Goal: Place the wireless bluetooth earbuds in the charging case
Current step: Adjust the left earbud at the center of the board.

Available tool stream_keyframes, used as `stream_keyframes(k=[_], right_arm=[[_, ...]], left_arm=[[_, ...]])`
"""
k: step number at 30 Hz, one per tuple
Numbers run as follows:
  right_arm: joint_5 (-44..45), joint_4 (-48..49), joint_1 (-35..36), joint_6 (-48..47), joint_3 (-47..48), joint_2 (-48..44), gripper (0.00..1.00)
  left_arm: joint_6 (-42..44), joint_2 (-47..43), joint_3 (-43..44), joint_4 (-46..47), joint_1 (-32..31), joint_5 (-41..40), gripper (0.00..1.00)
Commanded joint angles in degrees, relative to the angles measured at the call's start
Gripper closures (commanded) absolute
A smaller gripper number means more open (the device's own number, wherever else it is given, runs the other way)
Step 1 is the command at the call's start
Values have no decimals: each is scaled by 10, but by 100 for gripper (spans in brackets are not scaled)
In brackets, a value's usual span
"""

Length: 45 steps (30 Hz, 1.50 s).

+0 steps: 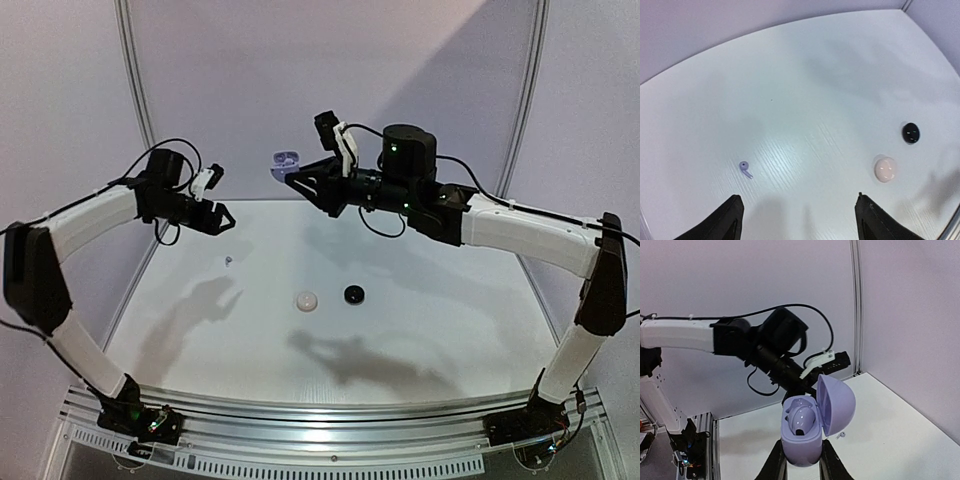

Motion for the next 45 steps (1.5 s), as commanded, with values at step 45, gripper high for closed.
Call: stream_keyframes(k=[45], right_arm=[[24,-58,-22,36,30,39,100]], left_arm=[[45,407,222,-109,14,-136,59]])
